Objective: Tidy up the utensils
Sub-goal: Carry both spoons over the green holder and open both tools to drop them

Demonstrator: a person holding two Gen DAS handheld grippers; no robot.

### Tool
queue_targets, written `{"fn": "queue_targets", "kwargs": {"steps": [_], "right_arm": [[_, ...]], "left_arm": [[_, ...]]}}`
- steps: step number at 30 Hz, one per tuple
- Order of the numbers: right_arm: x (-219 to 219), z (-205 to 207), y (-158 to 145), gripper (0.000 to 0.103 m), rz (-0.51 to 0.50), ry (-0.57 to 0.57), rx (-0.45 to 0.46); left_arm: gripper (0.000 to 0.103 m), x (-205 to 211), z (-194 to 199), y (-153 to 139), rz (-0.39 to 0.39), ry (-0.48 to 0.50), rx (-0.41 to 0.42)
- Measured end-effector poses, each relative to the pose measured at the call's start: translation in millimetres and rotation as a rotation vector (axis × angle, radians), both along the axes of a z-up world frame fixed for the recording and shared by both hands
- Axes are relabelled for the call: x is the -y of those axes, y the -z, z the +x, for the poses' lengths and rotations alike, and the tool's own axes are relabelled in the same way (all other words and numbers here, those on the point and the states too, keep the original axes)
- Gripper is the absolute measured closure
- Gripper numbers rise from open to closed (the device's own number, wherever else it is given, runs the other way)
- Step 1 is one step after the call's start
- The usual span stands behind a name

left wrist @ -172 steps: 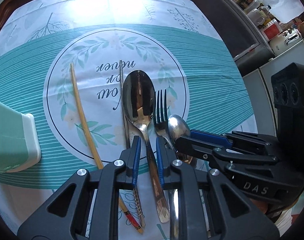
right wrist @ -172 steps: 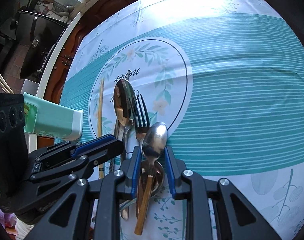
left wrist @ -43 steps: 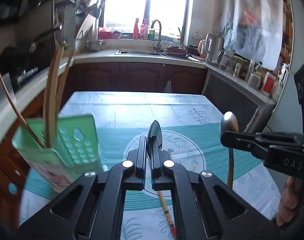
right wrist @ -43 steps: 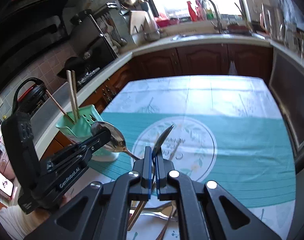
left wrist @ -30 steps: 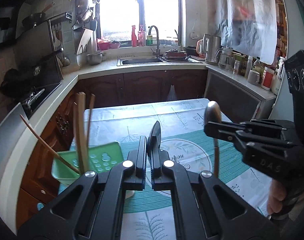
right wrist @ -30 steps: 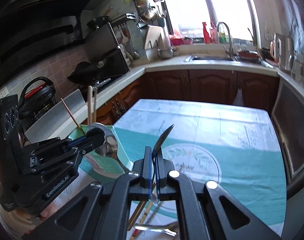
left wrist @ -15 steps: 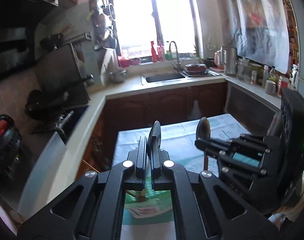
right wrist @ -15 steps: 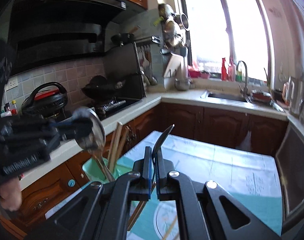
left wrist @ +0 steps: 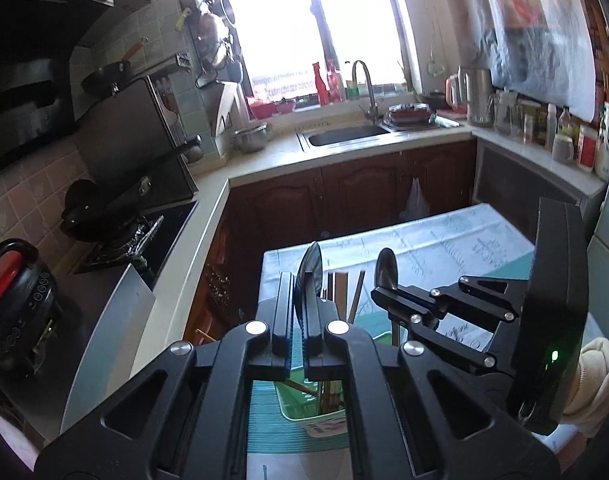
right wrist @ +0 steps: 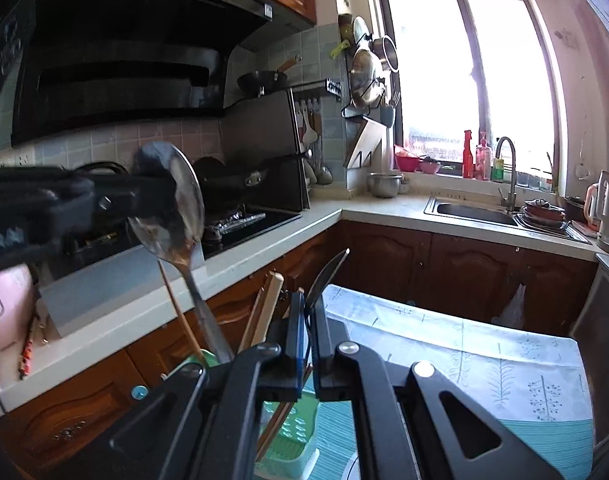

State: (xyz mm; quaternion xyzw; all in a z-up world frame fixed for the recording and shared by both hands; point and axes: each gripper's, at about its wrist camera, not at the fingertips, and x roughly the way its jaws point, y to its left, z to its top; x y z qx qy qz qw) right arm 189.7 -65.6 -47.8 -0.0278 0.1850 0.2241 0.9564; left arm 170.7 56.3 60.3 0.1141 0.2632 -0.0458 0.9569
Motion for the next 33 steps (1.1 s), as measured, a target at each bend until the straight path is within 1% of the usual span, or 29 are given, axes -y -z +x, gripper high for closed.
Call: {"fn": "queue_targets", "kwargs": {"steps": [2, 7, 11, 13, 15, 16, 17, 19, 22, 25, 26, 27, 29, 30, 33], "right_arm": [[-5.3, 4.8, 9.2, 0.1, -0.016, -0.003, -0.005], [-16.3, 5.6, 29.7, 0.1, -0.062, -0.036, 0.035], [-23.2, 6.5, 44.0, 0.1, -0.087, -0.073, 0.021], [-24.1, 7.0, 50.0, 0.1, -0.104, -0.078, 0.014], [-23.5, 9.1, 56.4, 0.097, -0.111, -0.103, -0.03], [-22.0, 10.0, 58.4, 0.09, -0.109, -0.11, -0.052], [-20.9, 11.2, 60.2, 0.08, -0.107, -0.112, -0.075], [-17.5, 10.0, 62.6, 0.072, -0.098, -0.126, -0.095], [-14.5, 5.9, 63.8, 0.071, -0.104, -0.13, -0.1], [-13.2, 1.8, 64.5, 0.071, -0.113, -0.135, -0.119], [-12.1, -0.5, 64.6, 0.071, -0.117, -0.136, -0.124], [-10.3, -3.7, 64.6, 0.071, -0.121, -0.135, -0.129], [-5.9, -9.6, 64.9, 0.071, -0.122, -0.134, -0.144], [-3.8, -12.9, 65.2, 0.071, -0.122, -0.134, -0.151], [6.6, -21.3, 65.9, 0.071, -0.131, -0.112, -0.204]], "left_arm": [[0.102, -0.8, 10.3, 10.5, 0.002, 0.015, -0.022], [0.102, 7.5, 32.0, 45.7, 0.003, 0.044, -0.091], [0.102, 18.0, 44.6, 74.6, 0.018, 0.069, -0.142], [0.102, 20.8, 48.1, 87.4, 0.002, 0.078, -0.176], [0.101, 23.8, 49.3, 99.7, -0.012, 0.08, -0.201], [0.101, 25.5, 48.7, 104.2, -0.01, 0.075, -0.198], [0.101, 25.6, 48.8, 108.2, -0.007, 0.07, -0.191], [0.101, 25.2, 46.3, 112.0, -0.019, 0.06, -0.191], [0.101, 22.6, 43.8, 115.5, -0.044, 0.054, -0.199], [0.092, 21.3, 36.2, 116.2, -0.051, 0.062, -0.2], [0.085, 20.7, 31.8, 114.2, -0.05, 0.062, -0.197], [0.074, 21.5, 29.6, 114.1, -0.048, 0.06, -0.19], [0.061, 22.6, 22.1, 108.7, -0.049, 0.055, -0.17], [0.059, 23.5, 18.2, 105.9, -0.048, 0.053, -0.156], [0.059, 26.4, 6.3, 96.3, -0.056, 0.054, -0.136]]}}
